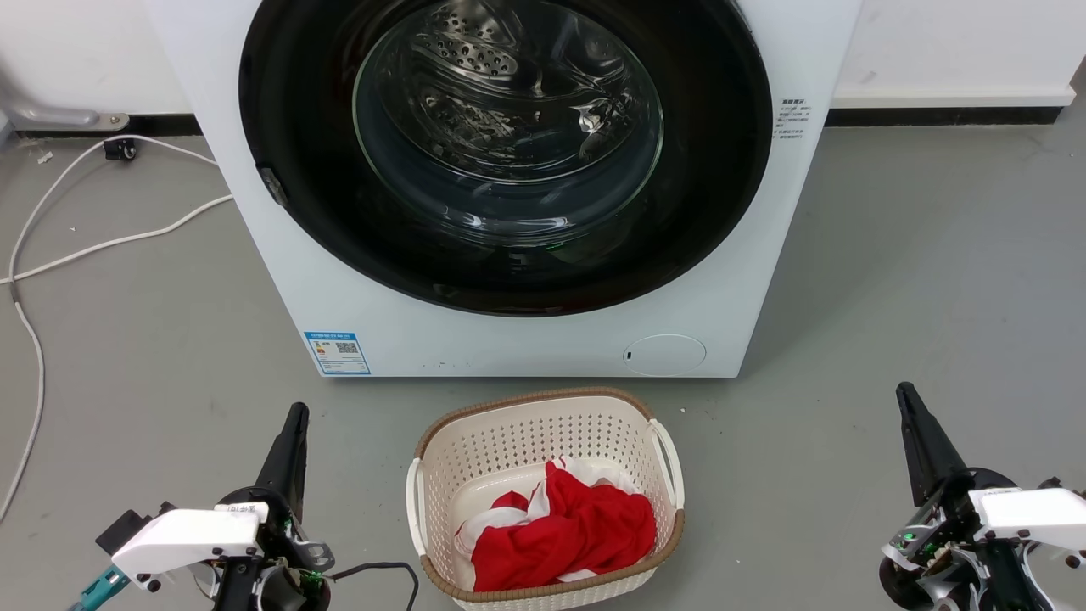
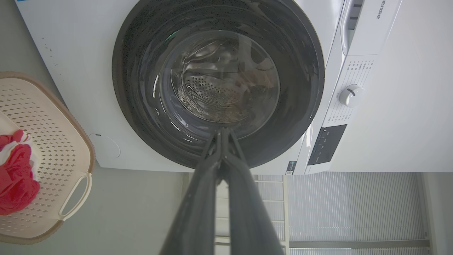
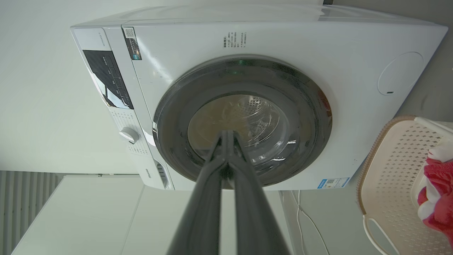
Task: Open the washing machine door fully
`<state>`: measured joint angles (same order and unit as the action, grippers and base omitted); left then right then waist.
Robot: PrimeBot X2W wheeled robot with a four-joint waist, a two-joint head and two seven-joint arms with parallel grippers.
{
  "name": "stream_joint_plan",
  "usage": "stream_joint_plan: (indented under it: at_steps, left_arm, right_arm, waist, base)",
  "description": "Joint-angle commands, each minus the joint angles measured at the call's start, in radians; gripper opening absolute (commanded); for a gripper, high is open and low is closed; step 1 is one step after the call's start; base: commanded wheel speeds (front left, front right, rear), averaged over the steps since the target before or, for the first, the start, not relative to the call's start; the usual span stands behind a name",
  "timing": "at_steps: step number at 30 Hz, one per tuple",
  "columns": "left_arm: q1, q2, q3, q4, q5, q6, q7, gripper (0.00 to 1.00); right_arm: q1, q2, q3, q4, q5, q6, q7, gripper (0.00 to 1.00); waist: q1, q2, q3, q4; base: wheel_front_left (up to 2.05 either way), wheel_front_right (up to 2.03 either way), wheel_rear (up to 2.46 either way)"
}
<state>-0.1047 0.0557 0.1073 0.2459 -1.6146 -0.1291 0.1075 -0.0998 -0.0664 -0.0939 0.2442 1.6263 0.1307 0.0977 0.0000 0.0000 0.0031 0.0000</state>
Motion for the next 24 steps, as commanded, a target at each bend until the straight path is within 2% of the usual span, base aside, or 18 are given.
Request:
stream_joint_plan:
  at_steps: [1, 7, 8, 18, 24]
  left_arm:
    - [-0.007, -0.001, 0.003, 0.001, 0.002, -0.003, 0.005, 0.00]
    - [-0.007, -0.002, 0.004, 0.001, 0.003, -0.003, 0.003, 0.00]
    - [0.000, -0.001, 0.000, 0.000, 0.000, 0.000, 0.003, 1.00]
    - [0.008, -0.004, -0.031, 0.002, 0.006, 0.000, -0.030, 1.00]
    - [0.004, -0.004, -0.043, -0.027, 0.059, 0.000, -0.059, 1.00]
  right_arm:
    - [-0.014, 0.002, -0.003, 0.002, -0.006, 0.000, 0.004, 0.00]
    - [-0.015, 0.003, -0.004, 0.002, -0.007, 0.000, 0.005, 0.00]
    - [0.000, 0.001, -0.002, 0.000, -0.001, 0.000, 0.001, 1.00]
    - [0.022, 0.005, 0.007, -0.006, -0.011, 0.000, -0.032, 1.00]
    - [0.029, 0.006, 0.005, -0.030, -0.063, 0.000, -0.060, 1.00]
  waist:
    - [0.0000, 0.0000, 0.000, 0.000]
    - [0.0000, 0.0000, 0.000, 0.000]
    - [0.0000, 0.0000, 0.000, 0.000]
    - [0.0000, 0.0000, 0.000, 0.000]
    - [0.0000, 0.0000, 0.000, 0.000]
  base:
    - [0.00, 0.00, 0.00]
    - [0.00, 0.00, 0.00]
    - [0.00, 0.00, 0.00]
    - [0.00, 0.00, 0.00]
    - [0.00, 0.00, 0.00]
